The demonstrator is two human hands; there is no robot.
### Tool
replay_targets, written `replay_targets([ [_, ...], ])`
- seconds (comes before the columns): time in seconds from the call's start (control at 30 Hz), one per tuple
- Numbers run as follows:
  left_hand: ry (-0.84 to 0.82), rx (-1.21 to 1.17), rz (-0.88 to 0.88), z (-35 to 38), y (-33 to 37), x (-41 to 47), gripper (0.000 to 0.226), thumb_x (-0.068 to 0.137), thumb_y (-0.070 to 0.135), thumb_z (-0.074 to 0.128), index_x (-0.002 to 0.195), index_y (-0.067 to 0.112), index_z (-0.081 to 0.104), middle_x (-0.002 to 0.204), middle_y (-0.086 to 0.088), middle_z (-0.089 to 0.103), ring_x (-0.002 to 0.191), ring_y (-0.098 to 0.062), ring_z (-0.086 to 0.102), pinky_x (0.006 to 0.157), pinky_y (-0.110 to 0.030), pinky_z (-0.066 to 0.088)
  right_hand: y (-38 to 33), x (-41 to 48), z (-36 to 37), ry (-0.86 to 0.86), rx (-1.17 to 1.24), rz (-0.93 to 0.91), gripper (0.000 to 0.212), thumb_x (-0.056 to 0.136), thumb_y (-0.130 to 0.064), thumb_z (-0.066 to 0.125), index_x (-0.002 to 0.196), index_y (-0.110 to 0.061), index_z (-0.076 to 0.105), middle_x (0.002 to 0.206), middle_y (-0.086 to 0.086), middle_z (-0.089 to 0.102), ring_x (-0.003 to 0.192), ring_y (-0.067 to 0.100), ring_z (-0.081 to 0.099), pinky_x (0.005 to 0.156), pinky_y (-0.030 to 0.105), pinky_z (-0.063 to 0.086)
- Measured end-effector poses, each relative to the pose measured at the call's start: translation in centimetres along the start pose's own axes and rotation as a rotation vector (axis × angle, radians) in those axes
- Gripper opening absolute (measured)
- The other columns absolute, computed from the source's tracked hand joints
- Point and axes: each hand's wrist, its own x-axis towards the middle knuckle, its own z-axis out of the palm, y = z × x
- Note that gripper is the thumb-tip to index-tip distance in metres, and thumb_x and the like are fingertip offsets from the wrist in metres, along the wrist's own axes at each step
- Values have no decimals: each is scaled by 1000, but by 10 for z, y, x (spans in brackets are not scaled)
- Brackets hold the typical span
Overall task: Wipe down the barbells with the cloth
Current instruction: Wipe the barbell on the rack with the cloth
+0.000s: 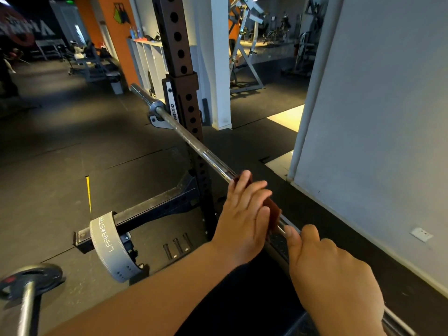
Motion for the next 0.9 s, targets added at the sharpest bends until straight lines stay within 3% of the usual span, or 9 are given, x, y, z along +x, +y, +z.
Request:
replay_targets([
  [0.1,-64,-50,70,-4,-2,-3,54,110,41,15,142,17,51,155,2,43,157,-15,4,128,-44,-1,-2,4,-5,-35,18,49,61,76,-62,-21,90,-34,32,75,-9,58,60,4,59,62,17,53],
  [0.23,-143,4,338,-17,-55,18,47,107,38,31,144,15,50,151,-3,48,156,-20,17,128,-48,9,0,15,7,-48,-1,153,71,70,-63,-29,91,-37,34,78,-10,58,65,2,60,68,16,52],
  [0.33,-88,27,256,-19,-104,40,46,108,35,27,142,15,51,149,-2,49,155,-19,17,126,-53,12,5,18,27,52,-126,234,78,80,-57,-39,86,-39,36,71,-10,56,63,1,57,68,18,50],
  [0.43,-33,36,157,-15,-123,50,54,109,39,15,140,15,52,150,-2,47,156,-20,15,127,-54,5,8,25,41,182,-28,412,71,89,-66,-23,82,-39,42,65,-11,52,60,5,55,66,30,51],
  [0.53,-46,-29,88,-12,-103,45,57,109,40,9,143,16,49,155,-3,40,157,-22,7,127,-53,-1,6,19,44,205,-27,603,71,91,-80,2,74,-29,50,53,-4,50,48,22,53,56,41,52],
  [0.63,-132,-51,221,-9,-89,32,55,108,42,13,150,18,40,161,-3,33,158,-25,-1,126,-53,-4,2,12,43,252,-66,669,72,93,-76,3,77,-24,49,48,-7,52,41,19,54,48,37,50],
  [0.73,-210,-81,445,-19,-115,38,55,108,41,18,155,19,36,163,-2,33,158,-23,4,127,-48,-2,-8,14,44,308,-97,788,77,94,-79,2,87,-28,59,65,3,62,60,34,62,66,50,55],
  [0.8,-203,-67,523,-27,-144,50,54,108,39,19,157,20,35,164,1,33,157,-19,8,127,-49,2,-12,18,44,246,-51,872,88,89,-83,-4,99,-29,65,83,13,71,78,41,67,77,55,55],
  [0.9,-134,-89,392,-33,-191,68,55,109,37,14,156,21,37,164,3,33,157,-15,7,127,-49,-4,-33,32,27,248,-138,945,98,87,-81,-13,110,-30,67,101,15,74,95,41,68,81,48,53],
])
